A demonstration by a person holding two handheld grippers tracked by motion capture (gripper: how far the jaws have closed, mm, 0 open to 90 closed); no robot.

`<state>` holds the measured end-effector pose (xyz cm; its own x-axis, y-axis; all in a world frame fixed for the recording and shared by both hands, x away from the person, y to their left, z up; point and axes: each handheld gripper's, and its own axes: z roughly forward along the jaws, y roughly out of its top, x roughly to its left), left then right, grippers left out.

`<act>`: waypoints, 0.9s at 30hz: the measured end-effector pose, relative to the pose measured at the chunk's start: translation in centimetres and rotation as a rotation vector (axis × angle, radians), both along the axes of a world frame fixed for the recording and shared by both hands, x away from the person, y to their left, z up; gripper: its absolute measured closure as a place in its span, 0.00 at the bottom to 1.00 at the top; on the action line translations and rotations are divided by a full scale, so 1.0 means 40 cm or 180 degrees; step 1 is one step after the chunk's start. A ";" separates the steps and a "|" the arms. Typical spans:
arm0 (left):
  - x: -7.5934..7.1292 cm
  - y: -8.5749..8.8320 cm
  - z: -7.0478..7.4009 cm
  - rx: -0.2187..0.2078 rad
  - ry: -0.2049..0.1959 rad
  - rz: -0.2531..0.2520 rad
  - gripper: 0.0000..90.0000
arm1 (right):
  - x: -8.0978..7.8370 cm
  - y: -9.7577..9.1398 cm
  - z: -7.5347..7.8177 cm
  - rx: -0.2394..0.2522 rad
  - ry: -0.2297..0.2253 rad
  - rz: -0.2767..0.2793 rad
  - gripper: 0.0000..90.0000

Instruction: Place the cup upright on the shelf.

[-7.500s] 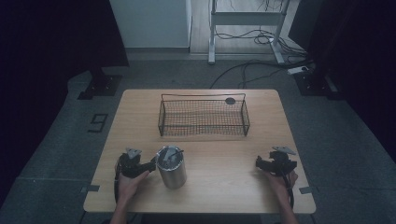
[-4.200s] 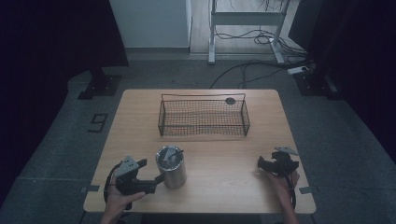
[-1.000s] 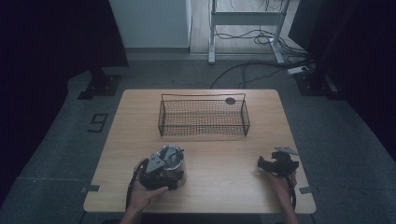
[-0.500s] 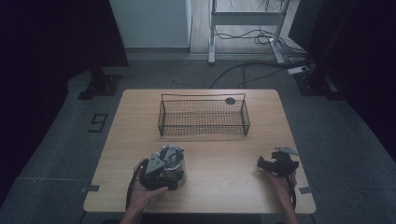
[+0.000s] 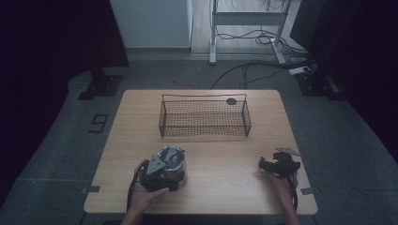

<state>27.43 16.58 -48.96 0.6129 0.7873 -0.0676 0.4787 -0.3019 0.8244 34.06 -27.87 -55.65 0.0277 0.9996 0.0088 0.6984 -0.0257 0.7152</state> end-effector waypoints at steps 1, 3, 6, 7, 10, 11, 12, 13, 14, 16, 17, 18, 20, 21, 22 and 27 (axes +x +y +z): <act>0.000 0.000 0.000 0.0000 0.0000 0.0003 0.03 | 0.000 0.000 0.000 -0.0001 0.0001 0.0000 0.00; 0.000 -0.001 0.000 0.0002 -0.0002 0.0007 0.03 | 0.000 0.000 0.000 0.0000 0.0000 -0.0001 0.00; -0.001 -0.002 0.001 0.0012 -0.0010 0.0014 0.03 | 0.000 0.000 0.000 -0.0001 0.0000 0.0000 0.00; -0.001 -0.002 0.001 0.0015 -0.0012 0.0016 0.03 | 0.000 0.000 0.000 -0.0001 0.0000 0.0000 0.00; -0.002 -0.004 0.001 -0.0001 -0.0026 0.0055 0.04 | 0.000 0.000 0.000 0.0000 0.0001 -0.0001 0.00; -0.002 -0.004 0.001 -0.0005 -0.0027 0.0068 0.04 | 0.000 0.000 0.000 -0.0001 0.0000 0.0000 0.00; -0.002 -0.005 0.002 -0.0003 -0.0028 0.0074 0.04 | 0.000 0.000 0.000 -0.0001 0.0001 -0.0001 0.00; -0.002 -0.005 0.003 0.0011 -0.0030 0.0074 0.04 | 0.000 0.000 0.000 -0.0001 0.0000 0.0000 0.00; -0.001 -0.006 0.004 0.0014 -0.0032 0.0077 0.04 | 0.000 0.000 0.000 -0.0001 0.0000 0.0000 0.00; 0.001 -0.005 0.006 0.0013 -0.0027 0.0074 0.04 | 0.000 0.000 0.000 -0.0001 0.0000 0.0000 0.00; 0.002 -0.005 0.006 0.0013 -0.0024 0.0071 0.04 | 0.000 0.000 0.000 -0.0001 0.0000 -0.0001 0.00; 0.003 -0.005 0.007 0.0013 -0.0017 0.0069 0.04 | 0.000 0.000 0.000 -0.0001 0.0000 0.0000 0.00; 0.005 -0.004 0.009 0.0015 -0.0005 0.0070 0.04 | 0.000 0.000 0.000 -0.0001 0.0000 0.0000 0.00; 0.006 -0.004 0.010 0.0022 -0.0009 0.0072 0.04 | 0.000 0.000 0.000 -0.0001 0.0000 -0.0001 0.00; 0.006 -0.004 0.010 0.0022 -0.0009 0.0072 0.04 | 0.000 0.000 0.000 -0.0001 0.0000 -0.0001 0.00; 0.006 -0.001 0.025 0.0020 -0.0062 0.0077 0.04 | 0.000 0.000 0.000 -0.0001 0.0000 -0.0001 0.00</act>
